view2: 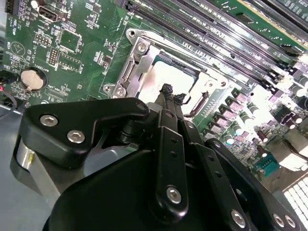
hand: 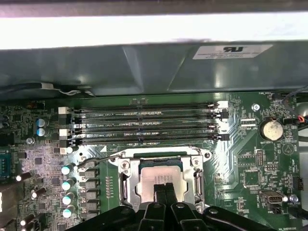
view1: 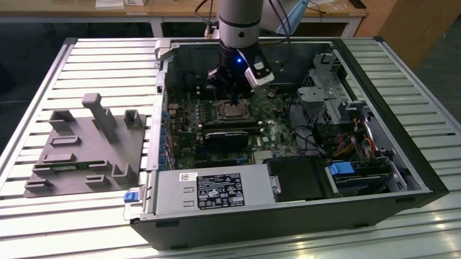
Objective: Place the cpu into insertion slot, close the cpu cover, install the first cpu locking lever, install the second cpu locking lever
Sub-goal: 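Close the cpu cover, then install the first cpu locking lever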
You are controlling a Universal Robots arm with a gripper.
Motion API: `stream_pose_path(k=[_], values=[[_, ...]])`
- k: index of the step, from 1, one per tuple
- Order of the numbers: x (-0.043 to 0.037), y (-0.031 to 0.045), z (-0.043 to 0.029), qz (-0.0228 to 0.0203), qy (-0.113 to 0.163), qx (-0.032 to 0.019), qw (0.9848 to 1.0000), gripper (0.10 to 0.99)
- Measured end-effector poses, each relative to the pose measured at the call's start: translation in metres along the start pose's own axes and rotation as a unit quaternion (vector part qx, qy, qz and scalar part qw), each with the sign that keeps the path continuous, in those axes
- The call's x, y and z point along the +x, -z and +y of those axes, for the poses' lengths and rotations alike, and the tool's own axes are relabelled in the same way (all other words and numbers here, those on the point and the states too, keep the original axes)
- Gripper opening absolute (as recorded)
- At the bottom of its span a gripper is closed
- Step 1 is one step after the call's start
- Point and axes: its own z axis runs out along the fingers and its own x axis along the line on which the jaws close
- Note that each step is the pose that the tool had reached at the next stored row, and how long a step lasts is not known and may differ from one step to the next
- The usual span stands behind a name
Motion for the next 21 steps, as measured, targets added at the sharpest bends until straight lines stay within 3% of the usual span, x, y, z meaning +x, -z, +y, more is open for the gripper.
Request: stream_pose_path(k=[10,21], values=[[-0.0002,0.0093,0.0003,-0.0001,-0.003,0.0002,1.0,0.102],[-0.0002,0.0096,0.0003,-0.0001,-0.004,0.0002,1.0,0.102]])
